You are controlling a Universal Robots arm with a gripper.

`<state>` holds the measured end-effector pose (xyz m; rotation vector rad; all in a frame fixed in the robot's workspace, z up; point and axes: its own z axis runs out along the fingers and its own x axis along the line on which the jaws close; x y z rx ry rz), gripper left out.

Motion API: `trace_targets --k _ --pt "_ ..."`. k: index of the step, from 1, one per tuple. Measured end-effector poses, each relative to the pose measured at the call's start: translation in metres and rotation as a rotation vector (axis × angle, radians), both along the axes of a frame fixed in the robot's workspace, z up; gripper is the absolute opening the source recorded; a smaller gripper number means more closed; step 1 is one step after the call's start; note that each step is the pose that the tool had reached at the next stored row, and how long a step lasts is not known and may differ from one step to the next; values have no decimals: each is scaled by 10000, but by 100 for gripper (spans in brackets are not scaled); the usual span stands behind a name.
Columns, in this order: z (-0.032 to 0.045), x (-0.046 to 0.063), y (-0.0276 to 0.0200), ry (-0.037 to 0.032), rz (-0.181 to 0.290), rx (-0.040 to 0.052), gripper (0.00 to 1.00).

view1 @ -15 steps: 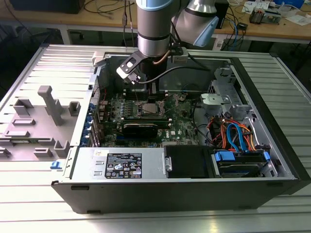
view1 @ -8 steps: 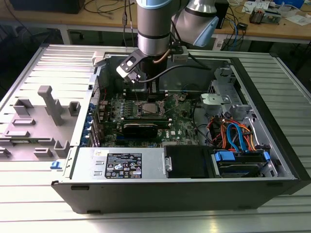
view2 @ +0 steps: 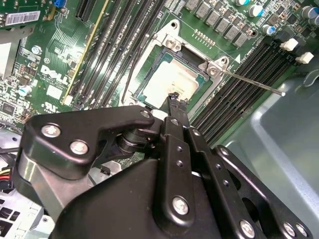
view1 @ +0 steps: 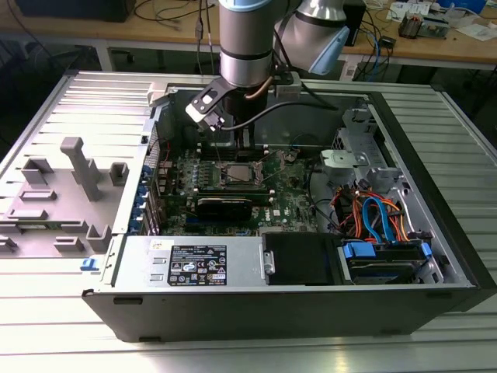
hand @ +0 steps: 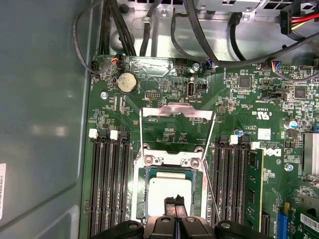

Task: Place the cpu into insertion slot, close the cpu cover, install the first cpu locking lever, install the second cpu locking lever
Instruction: 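Close the cpu cover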

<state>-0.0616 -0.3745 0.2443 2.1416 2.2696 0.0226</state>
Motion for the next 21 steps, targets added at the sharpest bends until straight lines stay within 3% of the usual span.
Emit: trace_targets --k 21 --pt "57 0 0 -1 0 0 11"
